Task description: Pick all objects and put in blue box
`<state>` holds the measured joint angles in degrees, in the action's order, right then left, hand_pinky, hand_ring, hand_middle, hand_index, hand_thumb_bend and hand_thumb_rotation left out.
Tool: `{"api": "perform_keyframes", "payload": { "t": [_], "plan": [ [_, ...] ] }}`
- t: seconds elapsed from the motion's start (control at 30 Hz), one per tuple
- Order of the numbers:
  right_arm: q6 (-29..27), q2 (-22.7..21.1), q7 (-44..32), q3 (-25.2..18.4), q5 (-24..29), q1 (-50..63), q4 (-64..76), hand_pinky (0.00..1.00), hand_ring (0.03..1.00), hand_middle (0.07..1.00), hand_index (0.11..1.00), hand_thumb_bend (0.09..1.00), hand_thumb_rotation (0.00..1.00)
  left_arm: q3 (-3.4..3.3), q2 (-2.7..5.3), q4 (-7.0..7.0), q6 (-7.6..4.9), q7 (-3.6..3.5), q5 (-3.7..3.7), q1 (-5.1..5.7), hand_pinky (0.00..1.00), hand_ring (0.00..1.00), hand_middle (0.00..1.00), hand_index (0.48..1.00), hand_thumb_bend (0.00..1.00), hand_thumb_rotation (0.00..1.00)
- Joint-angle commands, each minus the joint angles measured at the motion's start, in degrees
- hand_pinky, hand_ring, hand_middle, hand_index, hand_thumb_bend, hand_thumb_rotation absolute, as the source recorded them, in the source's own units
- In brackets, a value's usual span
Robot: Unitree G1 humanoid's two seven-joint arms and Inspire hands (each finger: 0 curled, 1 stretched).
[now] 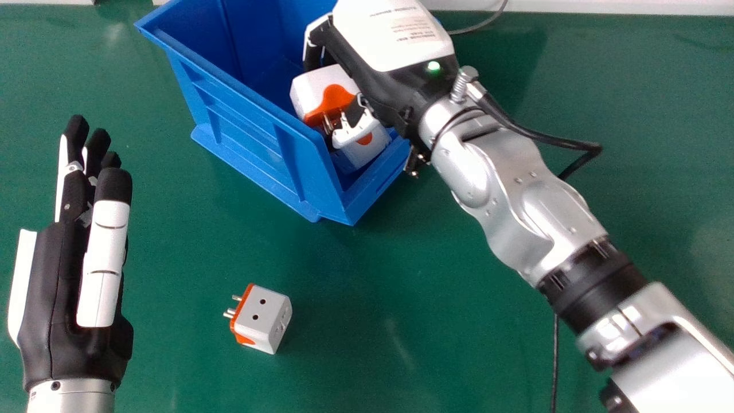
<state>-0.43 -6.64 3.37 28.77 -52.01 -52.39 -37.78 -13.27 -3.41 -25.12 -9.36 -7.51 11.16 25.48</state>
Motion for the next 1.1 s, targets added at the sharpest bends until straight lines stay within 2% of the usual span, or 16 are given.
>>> {"api": "perform_keyframes", "payload": {
  "t": [0.0,0.17,0.33,0.47,0.57,0.67,0.77,0.9,1.07],
  "plan": [
    [-0.1,0.9,3.1,0.3,-0.1,-4.6,-2.5,0.28,0.432,0.563,0.51,0.487,0.0,-0.23,-0.67,-1.09,-0.6,-0.25,-0.17,0.17,1.0,1.0,1.0,1.0,0.74,1.0],
    [0.5,2.1,5.3,1.2,0.4,-7.6,-8.6,0.28,0.433,0.564,0.511,0.487,0.0,-0.52,-1.11,-0.65,-1.19,-1.04,0.42,0.28,1.0,1.0,1.0,1.0,0.74,1.0],
    [1.5,2.4,5.3,1.6,1.0,-9.2,-11.8,0.28,0.432,0.563,0.511,0.487,0.0,-0.74,-0.69,0.05,-2.05,-1.42,0.8,0.11,1.0,1.0,1.0,1.0,0.74,1.0],
    [2.2,2.5,5.2,1.9,1.3,-10.5,-13.9,0.29,0.434,0.561,0.511,0.488,0.0,-0.69,-0.67,-0.52,-1.33,-1.4,1.0,0.36,1.0,1.0,1.0,1.0,0.74,1.0],
    [2.4,2.7,5.4,2.4,1.3,-11.3,-15.2,0.3,0.436,0.559,0.509,0.489,0.0,-0.69,-0.66,-0.62,-1.27,-1.27,0.71,0.56,1.0,1.0,1.0,1.0,0.74,1.0],
    [2.8,3.2,5.6,2.8,1.4,-12.0,-16.7,0.31,0.44,0.555,0.507,0.491,0.0,-0.91,-1.03,0.05,-1.94,-1.97,1.02,0.44,1.0,1.0,1.0,1.0,0.75,1.0],
    [2.6,3.3,6.2,3.3,1.3,-12.5,-18.1,0.31,0.441,0.552,0.506,0.492,0.0,-1.08,-0.99,0.56,-2.54,-2.66,1.55,0.32,1.0,1.0,1.0,1.0,0.75,1.0],
    [2.1,3.7,7.0,3.8,1.5,-13.3,-20.5,0.32,0.442,0.548,0.502,0.493,0.0,-1.08,-0.7,0.3,-2.62,-2.52,1.26,0.62,1.0,1.0,1.0,1.0,0.75,1.0],
    [1.9,3.8,8.2,4.6,1.4,-13.6,-22.3,0.31,0.439,0.545,0.506,0.493,0.0,-0.88,-0.32,0.63,-2.95,-2.27,1.07,0.65,1.0,1.0,1.0,1.0,0.76,1.0]
  ]
}}
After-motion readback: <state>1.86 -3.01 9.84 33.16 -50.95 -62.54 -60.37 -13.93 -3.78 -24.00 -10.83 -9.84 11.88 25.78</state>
